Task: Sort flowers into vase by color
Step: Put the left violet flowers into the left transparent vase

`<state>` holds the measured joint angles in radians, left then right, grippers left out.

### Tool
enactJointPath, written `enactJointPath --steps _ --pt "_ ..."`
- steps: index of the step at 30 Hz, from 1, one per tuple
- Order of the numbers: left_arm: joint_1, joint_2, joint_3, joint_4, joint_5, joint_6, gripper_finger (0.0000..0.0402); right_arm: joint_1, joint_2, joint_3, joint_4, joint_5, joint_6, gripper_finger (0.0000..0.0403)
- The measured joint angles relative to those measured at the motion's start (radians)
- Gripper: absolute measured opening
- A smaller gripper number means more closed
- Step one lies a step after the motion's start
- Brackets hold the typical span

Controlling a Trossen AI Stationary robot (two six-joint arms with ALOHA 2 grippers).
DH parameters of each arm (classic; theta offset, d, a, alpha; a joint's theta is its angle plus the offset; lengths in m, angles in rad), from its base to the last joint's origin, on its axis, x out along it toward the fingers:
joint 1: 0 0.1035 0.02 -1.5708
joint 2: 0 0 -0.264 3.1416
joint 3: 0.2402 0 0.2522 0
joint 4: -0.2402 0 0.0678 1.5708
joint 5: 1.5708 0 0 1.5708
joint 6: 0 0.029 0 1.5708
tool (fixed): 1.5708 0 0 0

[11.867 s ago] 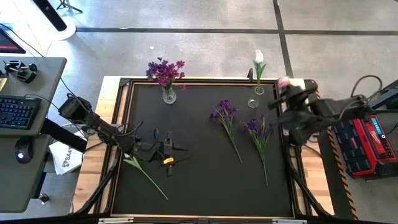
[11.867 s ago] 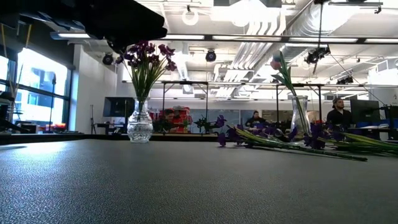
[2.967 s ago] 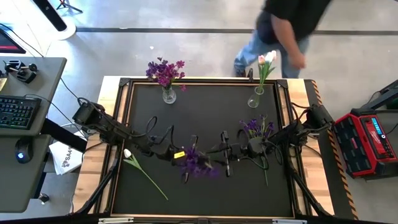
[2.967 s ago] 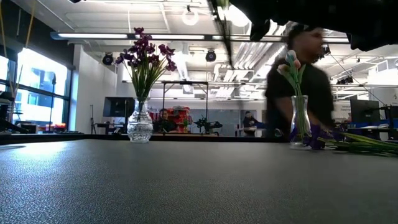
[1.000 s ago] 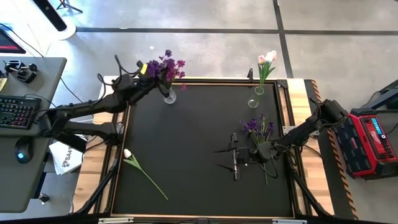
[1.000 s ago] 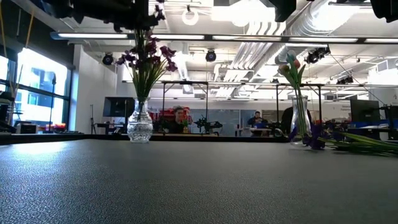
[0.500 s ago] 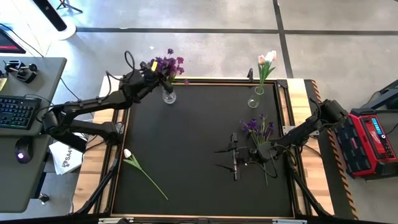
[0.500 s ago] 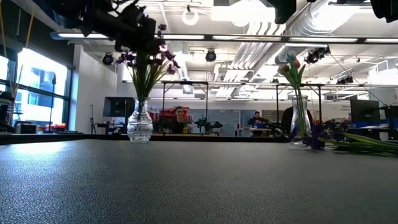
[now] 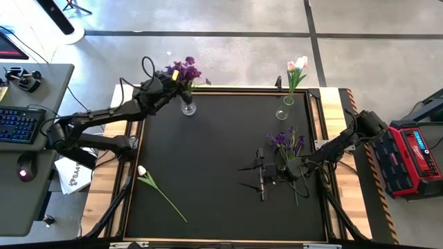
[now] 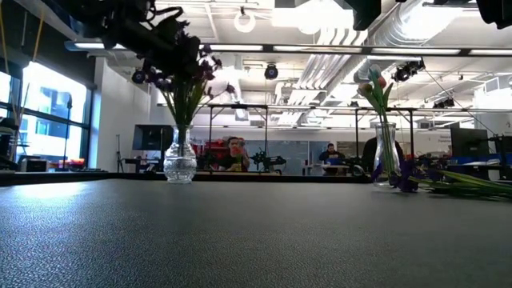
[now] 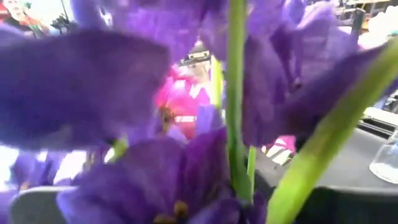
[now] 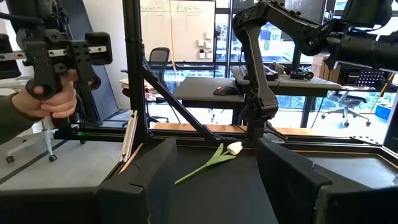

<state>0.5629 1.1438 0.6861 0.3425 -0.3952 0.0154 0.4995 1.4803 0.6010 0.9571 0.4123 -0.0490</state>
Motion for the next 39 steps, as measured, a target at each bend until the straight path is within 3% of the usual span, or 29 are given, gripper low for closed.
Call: enactJointPath --steps 10,20,27,39 --pt "0.0 -0.12 0.056 -0.157 0.058 0.013 0.0161 0.0 0.0 0.0 -0.001 0.0 -0.001 0.0204" --pt "0.003 -0.066 0.057 -0.267 0.072 -0.039 0.0168 0.0 0.0 0.0 -0.003 0.0 -0.003 0.0204" --pt "0.007 -0.028 0.067 -0.294 0.071 0.036 0.0181 0.0 0.0 0.0 -0.004 0.0 0.0 0.0204" --pt "0.003 -0.048 0.338 -0.712 0.07 0.041 0.0271 0.0 0.0 0.0 -0.006 0.0 0.007 0.0204"
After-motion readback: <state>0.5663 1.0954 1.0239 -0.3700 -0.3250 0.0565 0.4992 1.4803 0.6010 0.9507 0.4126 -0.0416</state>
